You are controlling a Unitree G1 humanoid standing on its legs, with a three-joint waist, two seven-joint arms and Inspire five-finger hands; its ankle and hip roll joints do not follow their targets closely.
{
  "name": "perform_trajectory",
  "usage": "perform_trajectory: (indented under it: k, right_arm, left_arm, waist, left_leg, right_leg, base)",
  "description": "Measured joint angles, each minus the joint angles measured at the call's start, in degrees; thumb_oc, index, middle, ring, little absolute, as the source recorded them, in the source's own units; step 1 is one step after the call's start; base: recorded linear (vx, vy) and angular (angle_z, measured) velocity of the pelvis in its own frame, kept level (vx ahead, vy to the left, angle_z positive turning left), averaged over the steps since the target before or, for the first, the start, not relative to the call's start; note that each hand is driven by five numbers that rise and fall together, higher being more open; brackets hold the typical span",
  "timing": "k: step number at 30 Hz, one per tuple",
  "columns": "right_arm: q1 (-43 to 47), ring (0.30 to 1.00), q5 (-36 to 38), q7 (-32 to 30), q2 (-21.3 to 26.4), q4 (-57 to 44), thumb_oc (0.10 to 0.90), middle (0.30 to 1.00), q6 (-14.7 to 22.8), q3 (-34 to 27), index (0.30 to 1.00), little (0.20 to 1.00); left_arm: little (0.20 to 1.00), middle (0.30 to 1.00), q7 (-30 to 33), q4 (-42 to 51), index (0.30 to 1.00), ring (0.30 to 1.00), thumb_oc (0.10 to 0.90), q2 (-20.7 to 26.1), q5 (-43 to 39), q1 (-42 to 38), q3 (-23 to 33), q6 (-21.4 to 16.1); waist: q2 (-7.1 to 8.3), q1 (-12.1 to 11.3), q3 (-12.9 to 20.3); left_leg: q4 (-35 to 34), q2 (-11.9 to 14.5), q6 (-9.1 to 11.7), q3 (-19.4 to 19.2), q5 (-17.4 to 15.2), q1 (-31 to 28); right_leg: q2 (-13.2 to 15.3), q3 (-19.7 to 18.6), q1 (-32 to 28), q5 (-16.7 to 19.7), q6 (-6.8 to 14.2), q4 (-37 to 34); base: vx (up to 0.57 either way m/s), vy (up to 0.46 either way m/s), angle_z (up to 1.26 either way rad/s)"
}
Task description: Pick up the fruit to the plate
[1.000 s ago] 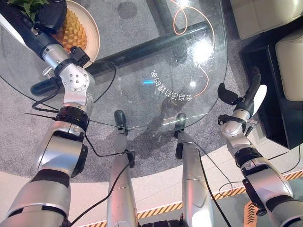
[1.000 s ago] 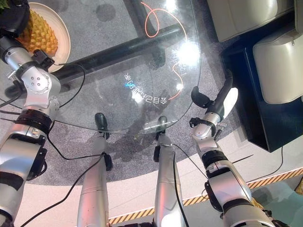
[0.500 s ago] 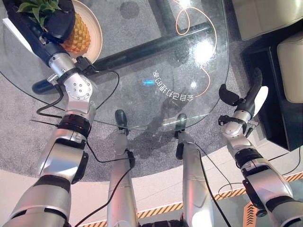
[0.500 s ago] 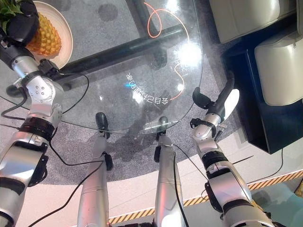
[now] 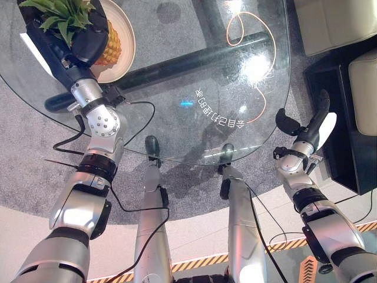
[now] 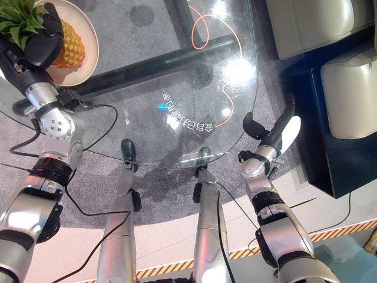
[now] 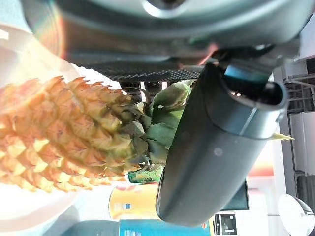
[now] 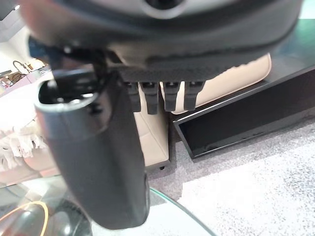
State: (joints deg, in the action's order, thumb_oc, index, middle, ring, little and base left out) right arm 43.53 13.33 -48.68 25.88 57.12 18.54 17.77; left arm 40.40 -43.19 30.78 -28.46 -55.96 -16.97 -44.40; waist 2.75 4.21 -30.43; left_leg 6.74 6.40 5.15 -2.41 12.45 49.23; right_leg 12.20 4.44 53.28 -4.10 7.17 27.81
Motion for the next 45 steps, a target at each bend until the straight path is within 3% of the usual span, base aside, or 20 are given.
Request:
perform_trajectory:
  k: [17,28,38,42,45]
  right_arm:
    - [-1.6,0.9,-0.8,-0.3,-2.0,0.0,0.8,0.9,-0.2,-1.1,0.9,0.9]
    - [-2.1,0.9,-0.9,-0.4,-3.6,0.4,0.8,0.9,-3.4,-1.1,0.9,0.9]
    - [-5.5,0.9,0.4,-0.2,-3.7,6.8,0.8,0.9,-8.5,-1.3,0.9,0.9]
    - [-11.3,0.9,0.8,0.1,-3.9,8.1,0.8,0.9,-9.2,-2.8,0.9,0.9]
    - [-16.1,0.9,0.8,1.2,-3.9,9.0,0.8,0.9,-9.2,-4.9,0.9,0.9]
  left_arm:
    - [0.9,0.9,0.4,6.4,0.9,0.9,0.8,-1.4,1.9,2.7,0.9,-1.6]
    - [0.9,0.9,1.2,14.9,0.9,0.9,0.8,-3.0,4.9,4.5,2.3,-3.0]
    - [0.9,0.9,1.2,19.7,0.9,0.9,0.8,-2.7,5.3,5.2,3.5,-1.3]
    - [0.9,0.9,-1.4,20.8,0.9,0.9,0.8,-1.8,3.3,7.3,5.0,0.7]
    - [0.9,0.9,-8.0,20.4,0.9,0.9,0.8,-1.3,-2.6,12.8,6.1,4.4]
  waist:
    - [-0.09,-1.6,-0.1]
    - [-0.16,-2.6,-0.1]
    - [-1.38,-4.1,-0.5]
    - [-2.04,-3.9,-0.6]
    - [-2.86,-3.6,-0.7]
  left_leg:
    - [0.0,-0.3,0.0,0.5,0.1,0.0]
    - [0.2,-0.8,0.0,1.4,0.1,-0.4]
    - [-1.0,-0.9,0.0,1.4,0.1,-7.8]
    - [-2.4,-0.8,-0.1,1.3,0.1,-13.5]
    - [-5.0,-0.8,-0.2,0.9,0.0,-21.4]
  right_leg:
    - [0.2,0.3,-0.2,0.0,0.0,0.1]
    - [0.9,1.3,-1.4,-0.2,0.3,0.0]
    - [1.0,1.5,-8.8,-0.3,0.4,-1.0]
    - [0.9,1.8,-14.9,-0.1,0.7,-3.2]
    - [0.8,2.4,-23.3,0.4,1.2,-6.8]
  base:
    - [0.0,0.0,0.0]
    - [-0.01,-0.019,0.04]
    - [0.0,-0.016,0.01]
    - [0.03,-0.046,-0.01]
    - [0.05,-0.039,-0.01]
